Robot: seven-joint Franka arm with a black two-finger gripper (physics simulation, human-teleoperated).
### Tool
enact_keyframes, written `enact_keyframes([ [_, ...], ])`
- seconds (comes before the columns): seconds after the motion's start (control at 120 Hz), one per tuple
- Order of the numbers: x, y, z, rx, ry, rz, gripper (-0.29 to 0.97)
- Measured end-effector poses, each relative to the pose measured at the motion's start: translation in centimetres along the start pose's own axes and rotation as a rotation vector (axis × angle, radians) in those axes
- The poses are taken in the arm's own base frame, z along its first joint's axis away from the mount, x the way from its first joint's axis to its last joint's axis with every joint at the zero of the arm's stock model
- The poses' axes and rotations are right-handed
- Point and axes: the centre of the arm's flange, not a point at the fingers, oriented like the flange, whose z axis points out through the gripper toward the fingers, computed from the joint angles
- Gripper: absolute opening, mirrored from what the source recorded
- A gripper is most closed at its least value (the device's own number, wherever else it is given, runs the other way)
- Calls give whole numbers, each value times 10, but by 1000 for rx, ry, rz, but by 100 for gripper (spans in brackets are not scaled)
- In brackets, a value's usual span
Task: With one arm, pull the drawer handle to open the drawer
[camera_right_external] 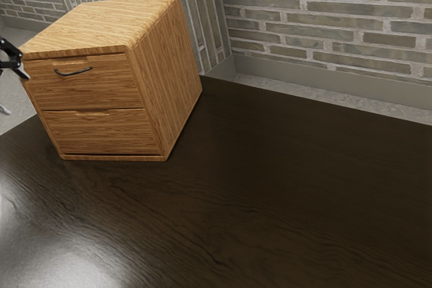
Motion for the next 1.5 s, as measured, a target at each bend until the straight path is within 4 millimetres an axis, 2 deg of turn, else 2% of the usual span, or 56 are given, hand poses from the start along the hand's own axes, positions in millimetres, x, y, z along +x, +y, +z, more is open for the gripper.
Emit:
enact_keyframes([
  [0.2,2,11,-1,-88,33,-100,65],
  [0.308,5,22,10,-108,37,-137,65],
  [0.425,-9,39,14,-136,28,-143,65],
  [0.55,-16,45,22,-146,20,-163,65],
  [0.808,-6,51,55,-127,16,-224,65],
  [0.933,-5,53,57,-130,15,-242,65],
  [1.067,-13,56,60,-137,9,-243,65],
  [1.217,-19,60,69,-135,2,-245,65],
  [1.325,-19,61,80,-125,-1,-255,65],
  [1.5,-19,58,88,-117,-3,-268,65],
])
